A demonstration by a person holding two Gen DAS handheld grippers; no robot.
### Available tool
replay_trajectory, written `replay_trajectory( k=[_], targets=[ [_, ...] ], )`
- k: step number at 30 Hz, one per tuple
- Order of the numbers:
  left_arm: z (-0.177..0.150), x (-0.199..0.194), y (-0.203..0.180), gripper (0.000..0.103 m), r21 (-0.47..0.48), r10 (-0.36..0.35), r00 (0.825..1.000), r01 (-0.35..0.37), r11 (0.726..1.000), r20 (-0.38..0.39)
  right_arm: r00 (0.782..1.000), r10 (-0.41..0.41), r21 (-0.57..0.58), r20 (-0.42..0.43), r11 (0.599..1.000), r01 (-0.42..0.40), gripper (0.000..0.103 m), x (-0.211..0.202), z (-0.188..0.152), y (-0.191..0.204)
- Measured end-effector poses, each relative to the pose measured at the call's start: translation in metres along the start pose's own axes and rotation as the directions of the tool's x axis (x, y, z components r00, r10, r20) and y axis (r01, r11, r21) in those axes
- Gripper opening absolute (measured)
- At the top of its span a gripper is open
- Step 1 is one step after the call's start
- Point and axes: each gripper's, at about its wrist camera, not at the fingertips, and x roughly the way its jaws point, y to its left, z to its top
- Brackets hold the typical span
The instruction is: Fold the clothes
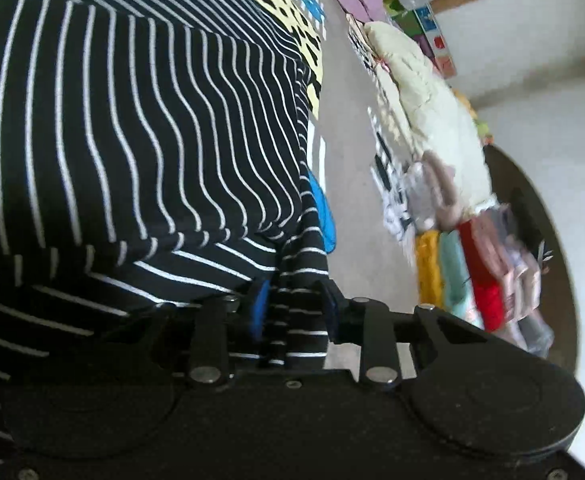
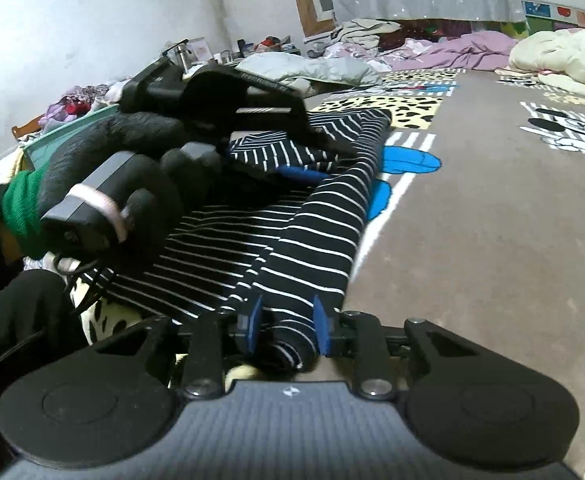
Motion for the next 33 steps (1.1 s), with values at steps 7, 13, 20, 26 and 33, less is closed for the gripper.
replay_trajectory(
  k=[7,13,20,26,33],
  targets=[
    [-0.021,-0.006,-0.051,0.006,0.445,0.151,0.981,-0.191,0.875,0.124,0.999,-0.047,0.036,-0.009,0.998,0.047,0.028,-0.009,-0.007,-0.007],
    [-0.03,-0.022,-0.055,0.02,0.466,0.197,0.964,-0.259,0.846,0.178,0.996,-0.091,-0.02,-0.005,0.996,0.091,0.029,-0.011,-0.007,0.001],
    [-0.053,-0.033,-0.065,0.02,0.557,0.132,0.965,-0.24,0.796,0.226,0.986,-0.092,-0.197,0.142,0.973,0.119,0.029,-0.023,0.0,0.026],
    [-0.038,-0.017,-0.05,0.022,0.505,0.221,0.962,-0.272,0.819,0.159,0.998,-0.05,-0.175,-0.03,0.984,0.044,0.029,0.008,-0.005,0.024],
    [-0.026,-0.13,0.001,0.029,0.177,0.35,0.858,-0.437,0.882,0.375,0.999,0.002,-0.075,0.039,0.997,0.001,0.029,-0.017,-0.001,0.001]
  ],
)
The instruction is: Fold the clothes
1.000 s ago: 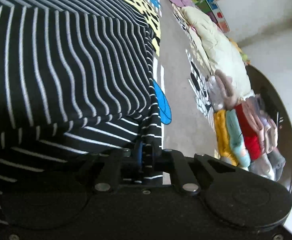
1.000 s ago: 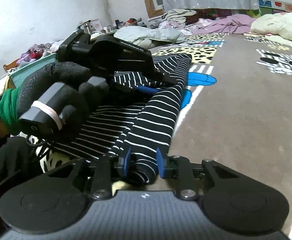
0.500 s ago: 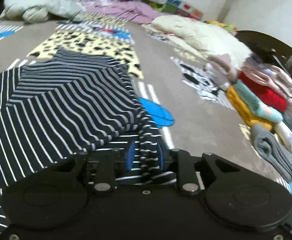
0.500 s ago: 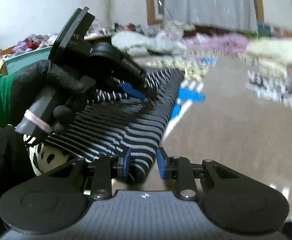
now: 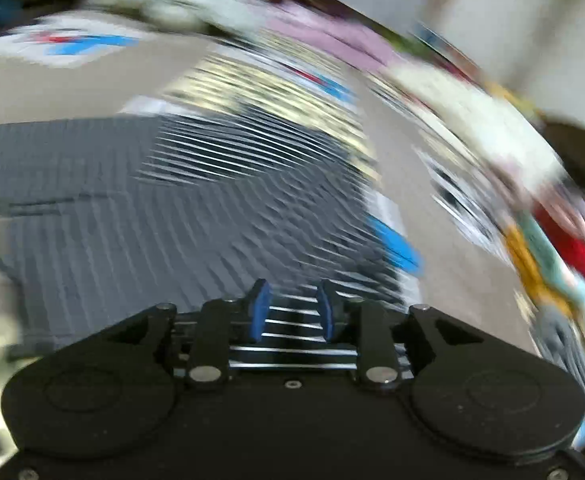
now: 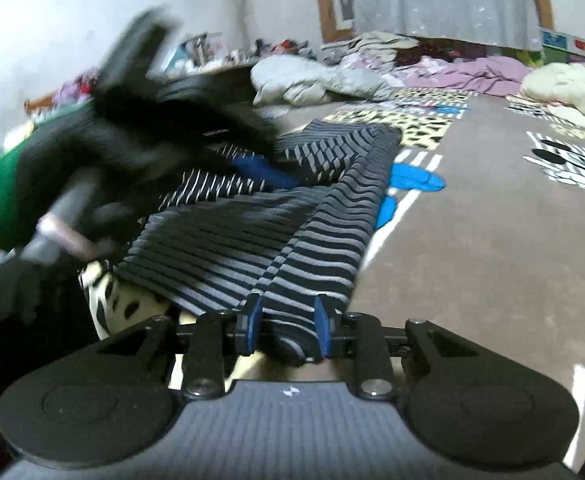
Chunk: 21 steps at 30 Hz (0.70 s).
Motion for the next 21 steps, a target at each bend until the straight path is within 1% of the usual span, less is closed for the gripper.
replay_trajectory(
  k=[1,3,5,6,8,10,14,15,16,18,19,21],
  targets=[
    [0.004,-0.011,0.02,0.029,-0.047,0.051,0.998,-0.05,0.998,0.024,1.0,0.001,0.022,0.018,1.0,-0.001,0.029,-0.002,0.002,-0.005],
    [0.012,-0.025,0.057,0.03,-0.125,0.134,0.99,-0.128,0.984,0.04,0.999,-0.002,0.075,0.038,0.997,0.0,0.029,-0.001,0.006,-0.016],
    [0.017,-0.027,0.085,0.037,-0.18,0.159,0.987,-0.151,0.972,0.026,0.999,-0.003,0.118,0.042,0.993,-0.001,0.03,0.001,0.008,-0.025],
    [0.02,-0.026,0.099,0.046,-0.205,0.163,0.986,-0.157,0.966,0.017,0.999,-0.003,0.134,0.04,0.991,-0.002,0.03,0.001,0.006,-0.027],
    [0.022,-0.021,0.122,0.046,-0.251,0.157,0.988,-0.152,0.956,0.0,0.999,-0.003,0.163,0.033,0.987,-0.003,0.03,0.003,0.004,-0.031],
    [0.023,-0.016,0.135,0.046,-0.266,0.112,0.994,-0.104,0.958,0.014,1.0,-0.007,0.178,0.02,0.984,0.003,0.03,0.004,0.001,-0.031],
    [0.023,-0.016,0.137,0.044,-0.261,0.057,0.998,-0.045,0.964,0.038,1.0,-0.012,0.177,-0.017,0.984,0.014,0.031,0.011,-0.004,-0.028],
    [0.023,-0.017,0.137,0.04,-0.262,0.04,0.998,-0.028,0.965,0.041,1.0,-0.013,0.177,-0.023,0.984,0.017,0.031,0.011,-0.006,-0.027],
    [0.024,-0.014,0.134,0.024,-0.257,0.022,0.999,-0.012,0.966,0.037,1.0,-0.013,0.179,-0.024,0.984,0.017,0.031,0.011,-0.007,-0.025],
    [0.025,-0.008,0.125,0.007,-0.234,-0.001,1.0,0.006,0.972,0.02,1.0,-0.01,0.192,-0.021,0.981,0.014,0.031,0.01,-0.008,-0.026],
    [0.025,-0.008,0.121,0.004,-0.215,0.007,1.0,-0.003,0.977,0.02,1.0,-0.01,0.199,-0.019,0.98,0.013,0.031,0.009,-0.008,-0.027],
    [0.028,-0.018,0.112,0.003,-0.186,0.015,0.999,-0.006,0.983,0.047,1.0,-0.013,0.207,-0.014,0.978,0.016,0.03,0.008,-0.009,-0.028]
  ],
)
